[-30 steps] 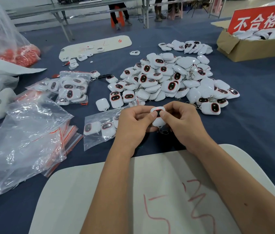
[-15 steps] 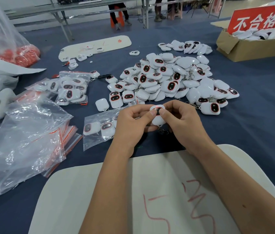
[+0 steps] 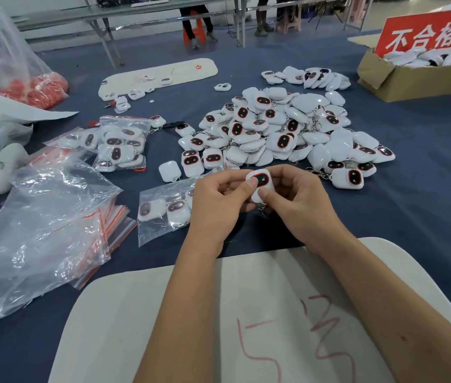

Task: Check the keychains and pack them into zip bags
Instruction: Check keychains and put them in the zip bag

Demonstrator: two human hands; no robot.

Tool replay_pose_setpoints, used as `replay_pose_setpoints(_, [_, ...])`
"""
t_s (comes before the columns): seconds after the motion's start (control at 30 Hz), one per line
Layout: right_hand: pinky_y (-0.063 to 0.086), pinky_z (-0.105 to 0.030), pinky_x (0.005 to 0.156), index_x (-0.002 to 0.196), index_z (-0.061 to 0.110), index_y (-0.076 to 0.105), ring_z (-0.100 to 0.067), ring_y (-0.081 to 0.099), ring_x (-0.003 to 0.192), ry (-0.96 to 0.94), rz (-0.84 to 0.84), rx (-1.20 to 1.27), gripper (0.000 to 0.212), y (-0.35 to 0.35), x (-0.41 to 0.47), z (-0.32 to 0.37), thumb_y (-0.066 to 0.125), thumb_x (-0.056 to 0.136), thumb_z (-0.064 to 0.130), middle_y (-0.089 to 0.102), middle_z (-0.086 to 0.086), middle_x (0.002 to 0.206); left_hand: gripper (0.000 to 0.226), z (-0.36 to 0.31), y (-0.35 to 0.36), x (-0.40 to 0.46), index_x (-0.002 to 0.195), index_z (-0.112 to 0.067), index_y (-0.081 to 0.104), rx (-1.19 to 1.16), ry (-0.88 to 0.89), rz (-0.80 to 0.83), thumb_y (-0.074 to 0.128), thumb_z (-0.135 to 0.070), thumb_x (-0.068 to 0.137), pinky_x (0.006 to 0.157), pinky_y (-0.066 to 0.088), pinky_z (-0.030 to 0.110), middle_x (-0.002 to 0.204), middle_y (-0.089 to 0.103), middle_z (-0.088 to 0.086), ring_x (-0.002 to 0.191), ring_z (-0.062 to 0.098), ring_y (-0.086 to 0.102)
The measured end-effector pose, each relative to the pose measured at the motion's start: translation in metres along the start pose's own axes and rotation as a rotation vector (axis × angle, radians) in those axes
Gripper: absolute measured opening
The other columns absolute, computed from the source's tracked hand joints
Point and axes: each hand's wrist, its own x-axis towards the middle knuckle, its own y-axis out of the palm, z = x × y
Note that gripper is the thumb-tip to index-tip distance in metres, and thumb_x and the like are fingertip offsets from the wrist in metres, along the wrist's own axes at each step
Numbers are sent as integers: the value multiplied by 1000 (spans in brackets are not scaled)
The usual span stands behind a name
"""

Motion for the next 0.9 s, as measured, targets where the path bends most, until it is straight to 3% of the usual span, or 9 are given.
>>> replay_pose_setpoints(0.17, [57,-26,71,106,25,74,-15,76,86,1,-26,-20,25,0,0,-2,70,95,3,80,2,94,9,0,2,0,98,-13,80,93,75,-50,71,-11,97,65,63,30,84,78,2,76,16,75])
replay_pose_setpoints(0.27, [58,-30,74,107,22,74,-13,75,85,21,-58,-48,21,0,2,-4,71,95,5,80,3,95,9,1,4,1,90,-16,77,279,243,-246,70,-15,96,64,58,29,77,74,-5,68,17,70])
replay_pose_setpoints(0.37, [55,-23,70,105,23,75,-7,71,76,30,-82,-52,21,-1,2,-4,71,95,5,79,6,92,7,1,-1,2,85,-21,72,456,384,-463,73,-21,92,68,51,25,78,70,-9,68,11,62])
replay_pose_setpoints(0.5, [55,-23,70,104,24,75,-6,70,77,28,-68,-63,21,0,1,-3,71,96,5,79,7,91,24,4,-4,1,96,-21,63,668,288,-521,79,-37,86,77,46,28,98,62,-6,86,12,57])
replay_pose_setpoints(0.63, [55,-22,69,107,27,71,-6,69,72,35,-79,-62,21,-1,1,-3,71,95,9,78,5,91,32,3,-2,0,103,-21,54,764,198,-596,79,-27,83,77,39,29,107,53,-2,85,16,48])
replay_pose_setpoints(0.77, [57,-27,71,107,24,69,-13,70,77,46,-104,-46,20,0,1,-4,73,95,9,78,1,93,12,-2,-6,0,93,-17,59,751,176,-624,68,-17,85,75,47,36,91,63,-1,83,21,57])
replay_pose_setpoints(0.9, [59,-26,75,111,25,70,-18,75,78,17,-98,-30,17,1,1,-2,65,102,13,77,1,93,8,-3,-8,-2,81,-18,68,672,206,-595,67,-12,85,67,50,27,68,62,-13,71,11,62])
